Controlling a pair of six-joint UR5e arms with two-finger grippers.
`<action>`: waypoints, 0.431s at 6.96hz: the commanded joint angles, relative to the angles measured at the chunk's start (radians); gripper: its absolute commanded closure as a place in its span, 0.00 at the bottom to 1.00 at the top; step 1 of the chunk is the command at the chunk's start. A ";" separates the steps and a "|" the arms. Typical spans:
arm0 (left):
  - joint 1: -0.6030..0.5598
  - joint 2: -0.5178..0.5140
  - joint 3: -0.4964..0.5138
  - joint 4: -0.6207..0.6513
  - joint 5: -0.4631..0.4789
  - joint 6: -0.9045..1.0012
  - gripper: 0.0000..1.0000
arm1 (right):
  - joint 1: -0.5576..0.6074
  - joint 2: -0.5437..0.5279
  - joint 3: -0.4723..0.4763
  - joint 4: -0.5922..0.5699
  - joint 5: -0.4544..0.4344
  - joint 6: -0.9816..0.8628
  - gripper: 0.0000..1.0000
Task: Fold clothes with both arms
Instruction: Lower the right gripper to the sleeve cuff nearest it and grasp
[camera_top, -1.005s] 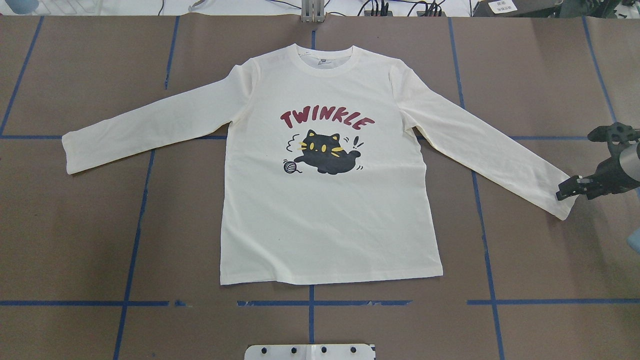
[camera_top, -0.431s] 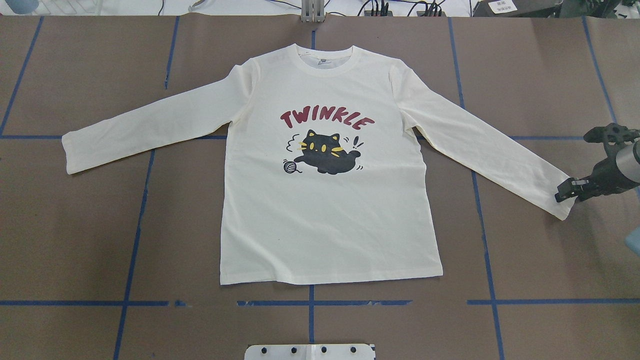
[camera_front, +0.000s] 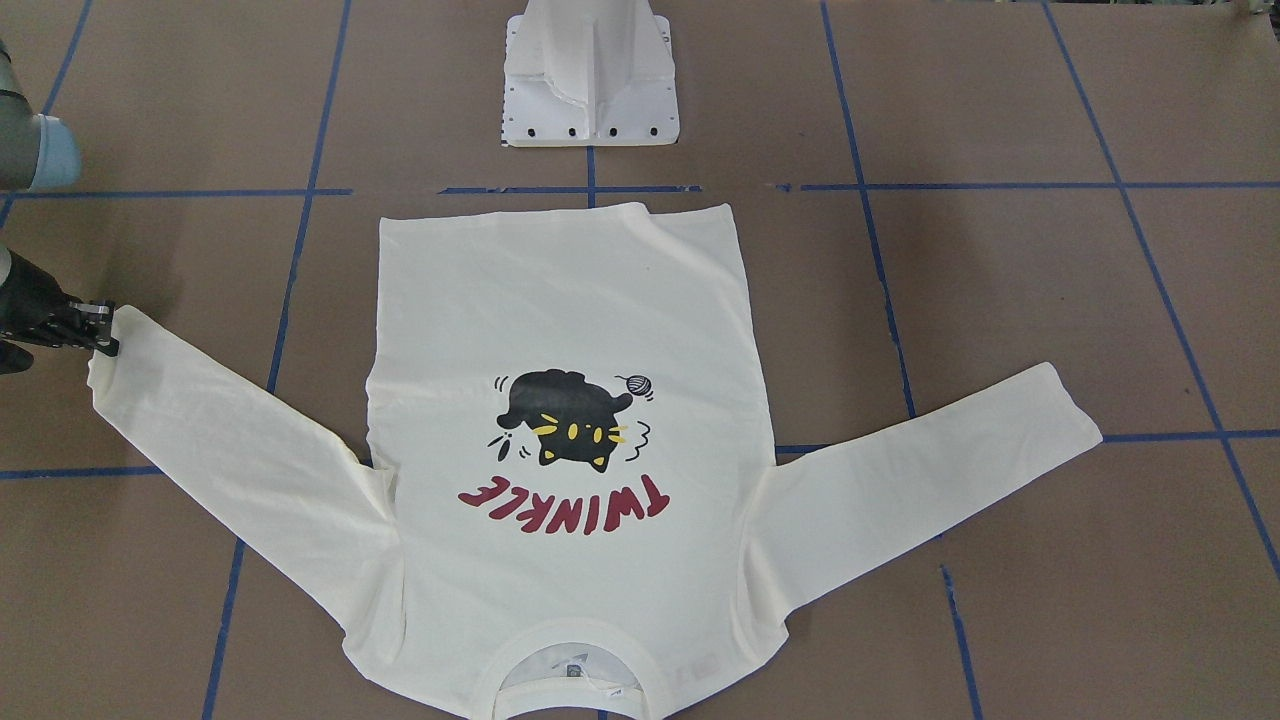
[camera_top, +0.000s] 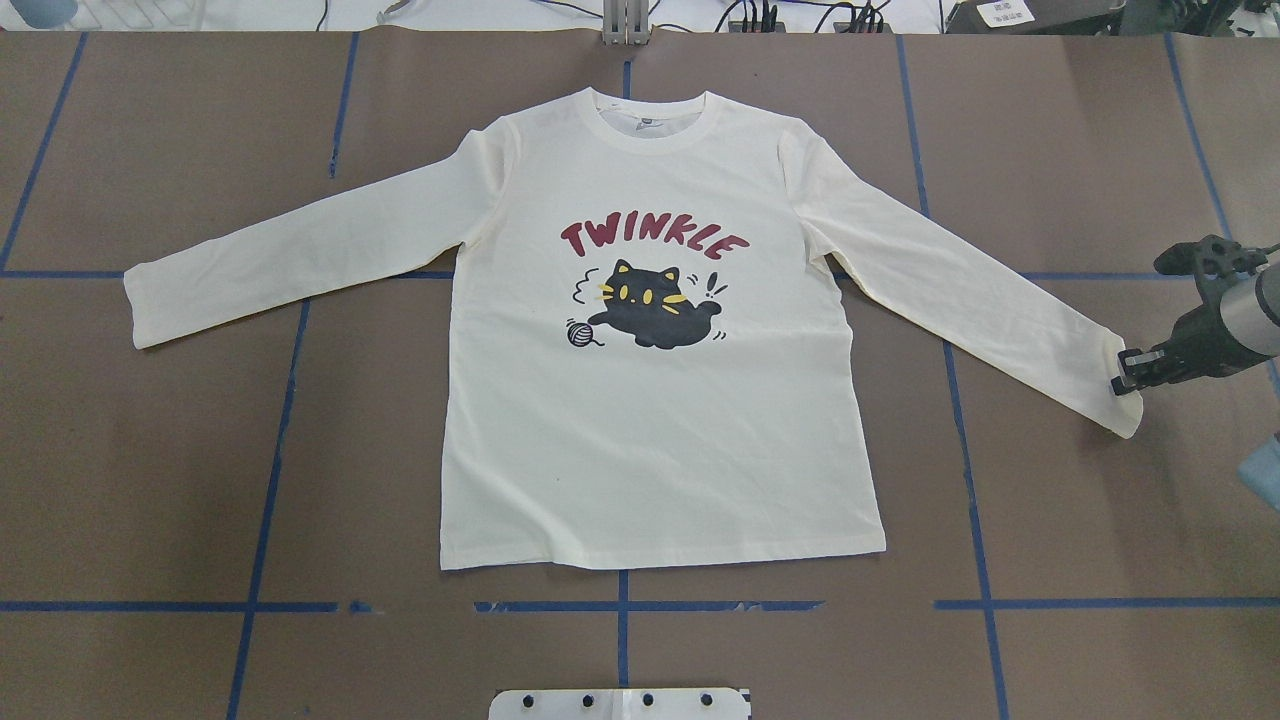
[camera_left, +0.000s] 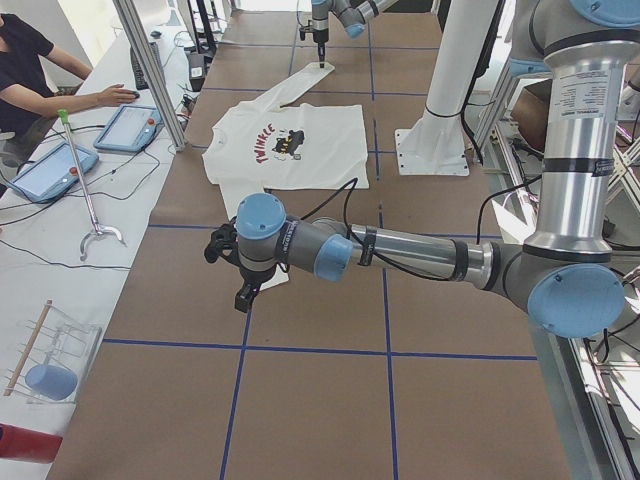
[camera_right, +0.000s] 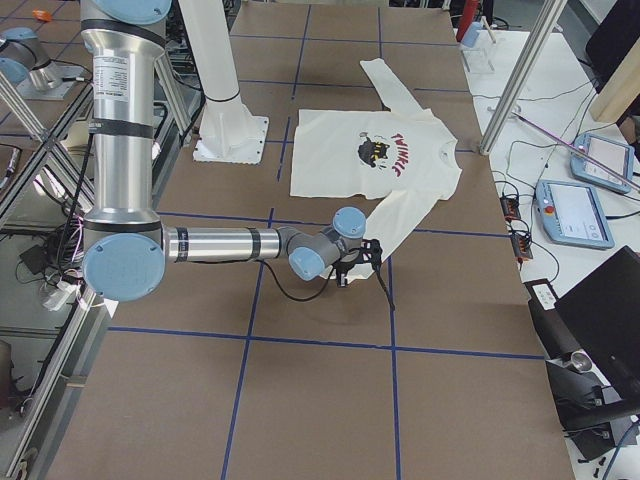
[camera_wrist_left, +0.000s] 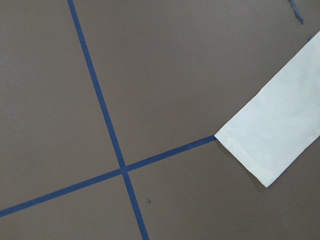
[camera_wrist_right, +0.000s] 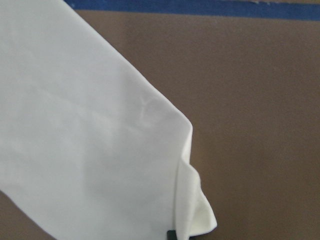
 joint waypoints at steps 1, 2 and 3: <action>0.000 0.000 0.000 0.000 0.000 0.000 0.00 | 0.032 0.023 0.039 0.003 0.049 0.001 1.00; 0.000 -0.002 0.000 0.000 0.000 0.000 0.00 | 0.046 0.040 0.079 -0.004 0.069 0.014 1.00; 0.002 -0.005 0.000 0.002 0.000 -0.002 0.00 | 0.081 0.137 0.080 -0.091 0.089 0.014 1.00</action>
